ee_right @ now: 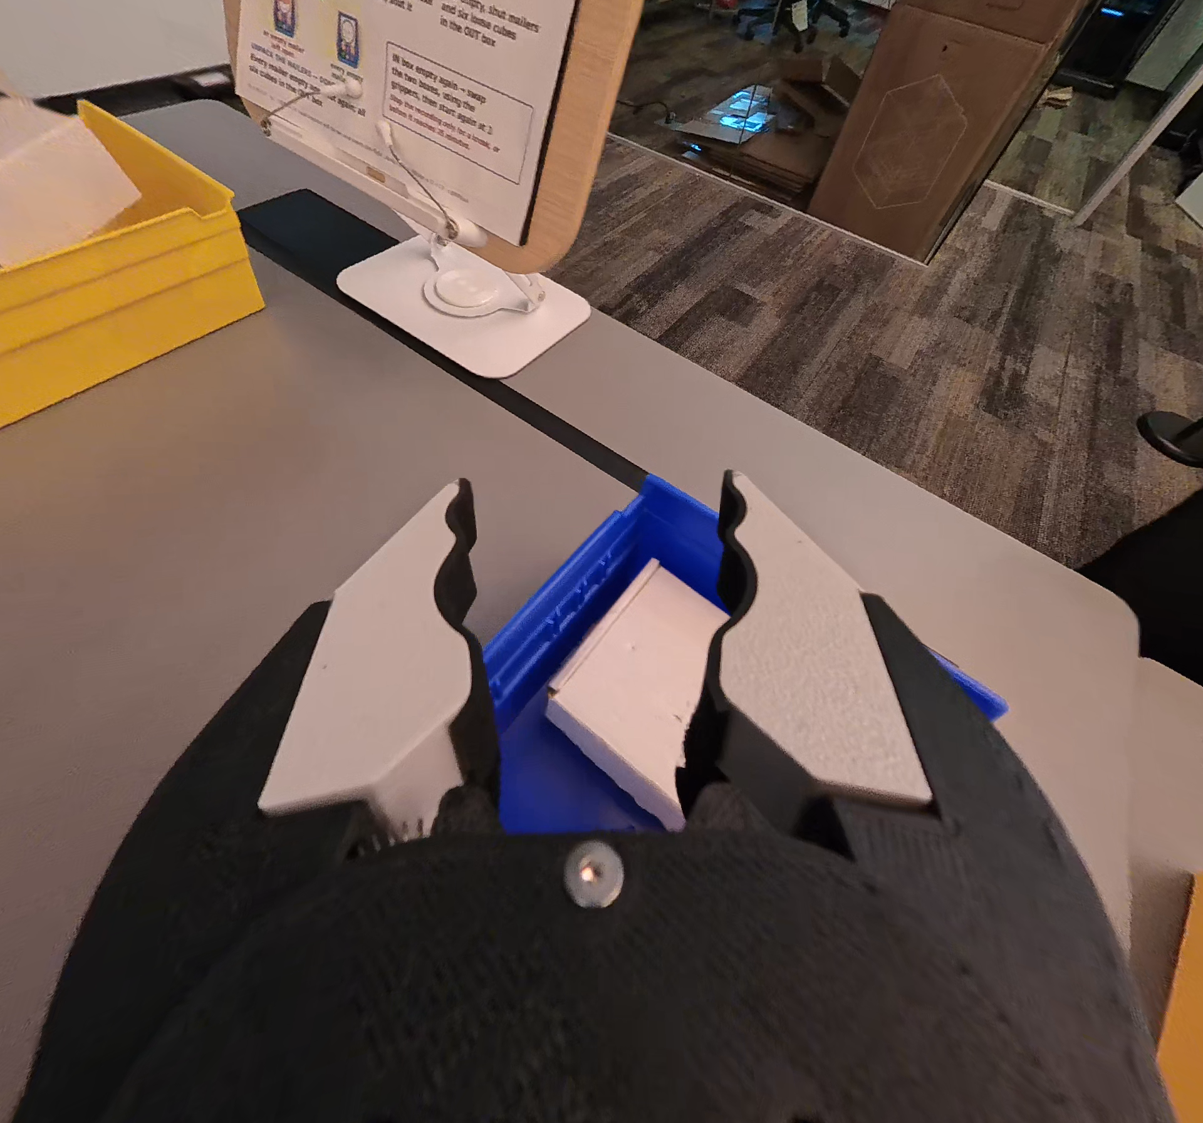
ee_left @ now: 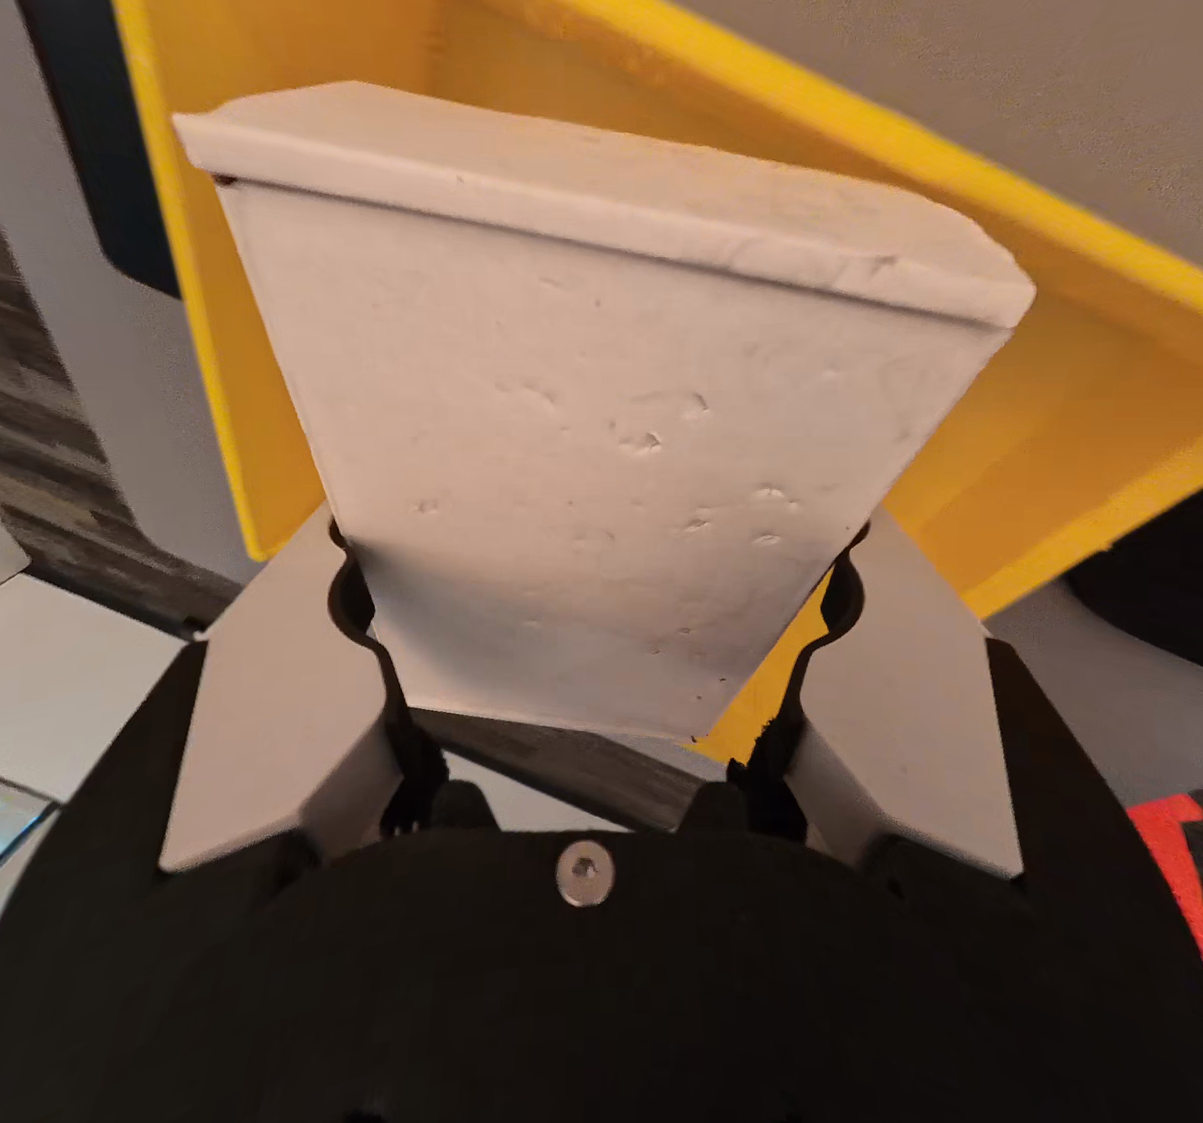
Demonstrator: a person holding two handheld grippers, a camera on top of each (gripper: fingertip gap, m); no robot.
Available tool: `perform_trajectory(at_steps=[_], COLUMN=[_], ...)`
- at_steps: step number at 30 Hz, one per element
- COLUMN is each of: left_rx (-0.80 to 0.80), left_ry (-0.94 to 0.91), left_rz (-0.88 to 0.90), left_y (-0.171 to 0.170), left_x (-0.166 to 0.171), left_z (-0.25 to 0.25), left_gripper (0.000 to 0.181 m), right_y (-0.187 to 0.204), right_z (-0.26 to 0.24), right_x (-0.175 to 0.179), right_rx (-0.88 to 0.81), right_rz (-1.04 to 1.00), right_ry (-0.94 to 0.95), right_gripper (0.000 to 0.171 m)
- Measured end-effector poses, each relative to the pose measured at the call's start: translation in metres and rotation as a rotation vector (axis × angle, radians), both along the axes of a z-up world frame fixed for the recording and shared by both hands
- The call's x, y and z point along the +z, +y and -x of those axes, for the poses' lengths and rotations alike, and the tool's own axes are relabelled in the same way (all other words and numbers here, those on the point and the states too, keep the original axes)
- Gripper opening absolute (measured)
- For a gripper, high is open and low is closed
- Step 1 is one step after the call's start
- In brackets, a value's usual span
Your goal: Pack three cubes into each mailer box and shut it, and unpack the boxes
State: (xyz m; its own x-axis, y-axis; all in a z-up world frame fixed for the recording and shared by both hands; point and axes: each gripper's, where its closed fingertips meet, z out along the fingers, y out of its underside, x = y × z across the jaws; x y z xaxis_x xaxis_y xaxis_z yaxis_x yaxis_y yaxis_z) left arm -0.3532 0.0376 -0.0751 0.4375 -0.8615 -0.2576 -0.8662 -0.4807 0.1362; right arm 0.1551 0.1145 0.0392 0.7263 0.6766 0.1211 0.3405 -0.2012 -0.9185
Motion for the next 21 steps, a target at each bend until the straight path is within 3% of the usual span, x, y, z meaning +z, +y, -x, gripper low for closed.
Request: perform_trajectory(at_steps=[6, 9, 12, 16, 21], left_rx=[-0.067, -0.115, -0.179, -0.266, -0.366], left_ry=[0.064, 0.122, 0.045, -0.078, -0.166], left_rz=[-0.019, -0.048, -0.06, -0.031, 0.086], left_y=[-0.02, -0.024, -0.03, -0.043, -0.076], left_x=[0.058, 0.081, 0.089, 0.064, -0.008], left_z=[-0.043, -0.064, -0.112, -0.187, -0.268], left_gripper=[0.14, 0.135, 0.132, 0.132, 0.132], right_y=[-0.053, -0.09, -0.138, -0.188, -0.222], right_z=[0.055, 0.08, 0.108, 0.133, 0.147], right_x=[0.006, -0.021, -0.057, -0.105, -0.136], right_rx=[0.168, 0.226, 0.32, 0.354, 0.309], right_rz=[-0.095, -0.128, -0.09, -0.066, -0.08], right_ry=[0.045, -0.007, -0.039, -0.161, -0.186], right_gripper=[0.075, 0.074, 0.073, 0.072, 0.076])
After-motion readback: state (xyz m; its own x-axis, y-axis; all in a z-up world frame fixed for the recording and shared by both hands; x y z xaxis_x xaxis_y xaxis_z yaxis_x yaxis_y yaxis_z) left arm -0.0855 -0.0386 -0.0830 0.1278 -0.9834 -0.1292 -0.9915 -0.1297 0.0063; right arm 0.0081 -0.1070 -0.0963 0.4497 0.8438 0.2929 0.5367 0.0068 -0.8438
